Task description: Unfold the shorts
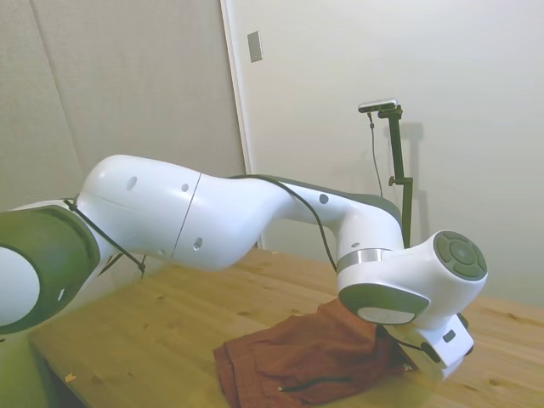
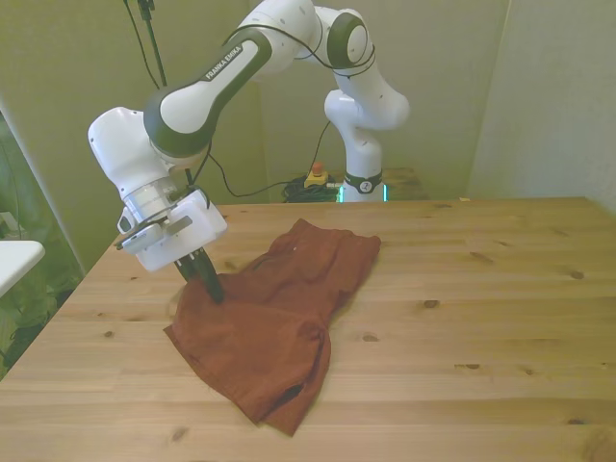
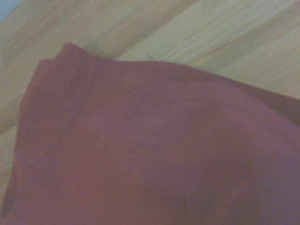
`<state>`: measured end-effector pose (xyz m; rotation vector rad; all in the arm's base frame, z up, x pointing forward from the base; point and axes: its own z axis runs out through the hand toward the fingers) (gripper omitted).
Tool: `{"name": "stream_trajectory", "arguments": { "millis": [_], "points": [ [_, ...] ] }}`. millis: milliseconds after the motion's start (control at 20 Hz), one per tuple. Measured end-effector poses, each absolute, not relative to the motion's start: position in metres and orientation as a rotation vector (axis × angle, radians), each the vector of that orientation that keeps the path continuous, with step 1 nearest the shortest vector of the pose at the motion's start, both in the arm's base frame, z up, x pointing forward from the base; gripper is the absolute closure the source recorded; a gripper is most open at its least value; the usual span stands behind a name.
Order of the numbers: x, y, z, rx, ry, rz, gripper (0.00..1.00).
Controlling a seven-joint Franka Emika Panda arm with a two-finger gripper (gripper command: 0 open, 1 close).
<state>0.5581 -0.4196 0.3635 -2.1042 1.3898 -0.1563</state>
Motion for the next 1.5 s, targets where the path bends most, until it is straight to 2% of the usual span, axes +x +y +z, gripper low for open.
{"name": "stream_trajectory", "arguments": {
  "millis": [200, 650, 1350, 1500],
  "points": [
    [0.551, -0.410, 0.399, -2.106, 1.356, -0.194, 1.00],
    [0.548, -0.350, 0.497, -2.113, 1.328, -0.250, 1.00],
    [0.587, -0.259, 0.592, -2.163, 1.355, -0.308, 1.00],
    [0.593, -0.250, 0.605, -2.178, 1.374, -0.325, 1.00]
  ]
}}
